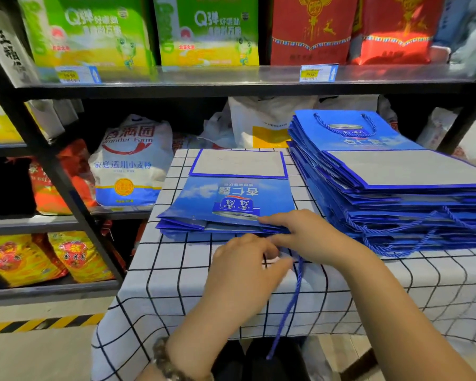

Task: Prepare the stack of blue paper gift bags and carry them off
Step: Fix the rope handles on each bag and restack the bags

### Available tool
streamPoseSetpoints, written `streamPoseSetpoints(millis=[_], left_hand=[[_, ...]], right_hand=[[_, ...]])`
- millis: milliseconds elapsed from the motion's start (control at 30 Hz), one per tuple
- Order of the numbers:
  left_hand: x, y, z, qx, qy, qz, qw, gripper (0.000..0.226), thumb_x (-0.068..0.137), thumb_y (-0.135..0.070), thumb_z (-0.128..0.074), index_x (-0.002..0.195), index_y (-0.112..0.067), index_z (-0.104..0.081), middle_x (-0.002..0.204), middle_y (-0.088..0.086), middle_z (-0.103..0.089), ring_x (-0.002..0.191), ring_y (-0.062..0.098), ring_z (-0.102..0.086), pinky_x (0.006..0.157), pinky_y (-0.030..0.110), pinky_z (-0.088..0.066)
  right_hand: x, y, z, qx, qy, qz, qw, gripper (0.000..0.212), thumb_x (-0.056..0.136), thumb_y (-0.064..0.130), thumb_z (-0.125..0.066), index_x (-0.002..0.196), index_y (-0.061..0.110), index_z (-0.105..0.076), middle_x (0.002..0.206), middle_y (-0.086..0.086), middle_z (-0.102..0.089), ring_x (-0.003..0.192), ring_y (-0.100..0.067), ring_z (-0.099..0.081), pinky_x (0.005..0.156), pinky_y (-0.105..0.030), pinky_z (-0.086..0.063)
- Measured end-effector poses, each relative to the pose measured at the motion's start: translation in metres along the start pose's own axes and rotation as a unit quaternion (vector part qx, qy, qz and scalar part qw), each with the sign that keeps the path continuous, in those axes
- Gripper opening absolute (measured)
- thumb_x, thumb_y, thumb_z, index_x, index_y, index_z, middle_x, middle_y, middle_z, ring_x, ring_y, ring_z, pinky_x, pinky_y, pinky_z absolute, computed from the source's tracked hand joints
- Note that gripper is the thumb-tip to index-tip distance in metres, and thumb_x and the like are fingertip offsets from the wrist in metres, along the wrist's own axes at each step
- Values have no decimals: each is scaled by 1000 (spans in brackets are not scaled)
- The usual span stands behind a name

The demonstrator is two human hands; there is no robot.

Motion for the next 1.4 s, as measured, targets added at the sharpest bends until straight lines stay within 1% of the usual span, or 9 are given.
streamPoseSetpoints(millis=[133, 267, 433, 567, 733, 867, 1033, 1200, 1400], left_hand=[[-5, -15, -17, 113, -26, -17, 993, 71, 59, -75, -23, 103, -30, -54, 105, -11, -55, 104, 13, -51, 97, 32, -36], [-6, -24, -17, 109, -85, -33, 990, 39, 68, -55, -39, 79, -26, -62, 83, -4, -61, 76, 18, -62, 76, 39, -53], [-3, -16, 9, 101, -128, -45, 986, 17, 78, -28, -45, 79, -25, -62, 76, -6, -62, 73, 20, -62, 66, 30, -45], [8, 6, 47, 93, -145, 9, 985, 17, 93, -32, -41, 102, -28, -55, 95, 1, -66, 95, 25, -58, 67, 31, -37], [24, 35, 88, -27, -141, 62, 988, 20, 92, -29, -49, 85, -18, -65, 79, 2, -62, 81, 26, -56, 71, 35, -46], [42, 41, 96, -79, -89, 80, 990, 20, 93, -22, -51, 80, -14, -63, 62, 3, -49, 58, 19, -45, 53, 27, -33], [56, 37, 81, -144, 14, 110, 983, 16, 88, -11, -50, 100, -19, -58, 67, 1, -50, 58, 13, -43, 51, 24, -33], [57, 36, 69, -228, 99, 122, 961, 43, 85, -2, -38, 119, -28, -47, 61, 1, -51, 47, 11, -40, 43, 20, -32], [48, 46, 63, -398, 29, 110, 910, 27, 96, -7, -41, 108, -17, -63, 84, -1, -70, 76, 10, -62, 65, 20, -49]], right_hand=[[5, -4, 3, 16, -4, -4, 1000, 43, 92, 33, -53, 134, 28, -46, 139, 3, -49, 125, -15, -43, 102, -28, -36], [6, -6, 5, 53, -9, -2, 999, 42, 91, 33, -55, 132, 27, -50, 134, 3, -53, 120, -15, -47, 100, -30, -40], [2, -4, 3, 92, -11, 13, 996, 39, 90, 34, -56, 129, 28, -53, 130, 4, -57, 115, -13, -51, 98, -31, -44], [-1, -7, 1, 56, -11, -1, 998, 37, 93, 29, -52, 130, 32, -51, 130, 6, -55, 114, -15, -50, 95, -31, -44], [-11, -18, 1, 49, 3, -22, 999, 44, 91, 15, -53, 133, 29, -47, 139, 8, -48, 126, -13, -44, 105, -27, -37], [-22, -25, 2, 106, 17, -19, 994, 46, 88, 14, -58, 132, 25, -50, 136, 14, -48, 127, -4, -43, 105, -17, -32], [-38, 4, 27, 303, -221, 62, 925, 10, 80, 24, -63, 74, 20, -70, 74, 10, -66, 69, -1, -57, 67, -12, -42], [-18, 56, -9, 251, -44, 38, 966, 35, 90, 26, -53, 56, 19, -57, 53, 8, -58, 42, -6, -47, 51, -26, -45], [18, 64, -17, 331, -86, -32, 939, 31, 93, 24, -52, 63, 18, -59, 61, 2, -64, 38, -7, -50, 38, -15, -39]])
Point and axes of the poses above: each hand's wrist, its own x-axis towards the middle knuckle, its own z-axis out of the back of the hand, y = z × x, the point moved 5 cm from there along x, towards the middle knuckle
